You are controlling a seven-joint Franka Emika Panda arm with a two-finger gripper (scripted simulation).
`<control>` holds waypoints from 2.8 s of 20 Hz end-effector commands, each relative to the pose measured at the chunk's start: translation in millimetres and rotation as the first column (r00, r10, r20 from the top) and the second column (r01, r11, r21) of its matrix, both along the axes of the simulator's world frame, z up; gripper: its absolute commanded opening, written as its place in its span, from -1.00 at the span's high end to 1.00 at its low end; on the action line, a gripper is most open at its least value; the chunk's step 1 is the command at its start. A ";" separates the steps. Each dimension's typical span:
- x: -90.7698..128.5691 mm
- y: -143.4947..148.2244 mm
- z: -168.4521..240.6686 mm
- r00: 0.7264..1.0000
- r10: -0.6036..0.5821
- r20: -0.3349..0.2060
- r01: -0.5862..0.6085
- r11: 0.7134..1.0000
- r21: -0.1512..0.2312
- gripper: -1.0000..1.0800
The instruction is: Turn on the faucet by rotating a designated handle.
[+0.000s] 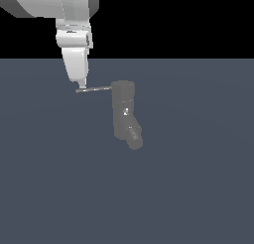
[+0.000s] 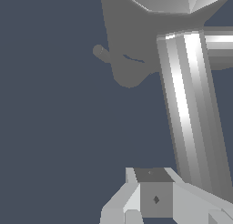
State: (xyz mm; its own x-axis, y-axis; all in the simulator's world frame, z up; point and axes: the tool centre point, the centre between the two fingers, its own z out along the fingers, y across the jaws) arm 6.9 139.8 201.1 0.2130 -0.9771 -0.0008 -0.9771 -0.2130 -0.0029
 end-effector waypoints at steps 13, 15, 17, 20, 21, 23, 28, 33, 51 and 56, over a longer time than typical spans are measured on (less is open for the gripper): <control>-42.3 -11.9 0.2 1.000 -0.002 -0.003 0.002 1.000 -0.002 1.00; -48.0 -13.3 0.2 1.000 -0.002 -0.003 0.002 1.000 -0.002 1.00; -53.6 -14.6 0.2 1.000 -0.002 -0.003 0.002 1.000 -0.002 1.00; -59.4 -16.1 0.4 1.000 -0.002 -0.003 0.002 1.000 -0.001 1.00; -55.3 -16.3 -0.1 1.000 -0.005 -0.001 0.005 1.000 0.000 1.00; -59.1 -22.1 0.0 1.000 -0.005 -0.001 0.005 1.000 0.000 1.00; -68.6 -36.6 0.2 1.000 -0.005 -0.001 0.005 1.000 0.000 1.00; -78.3 -51.1 0.1 1.000 -0.004 -0.001 0.004 1.000 0.000 1.00; -114.9 -106.7 0.5 1.000 -0.003 -0.002 0.003 1.000 -0.001 1.00; -108.5 -116.9 0.1 1.000 0.005 -0.002 -0.005 1.000 0.000 1.00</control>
State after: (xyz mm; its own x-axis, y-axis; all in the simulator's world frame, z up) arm -103.7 34.6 201.1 0.2271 -0.9739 -0.0010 -0.9739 -0.2271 -0.0005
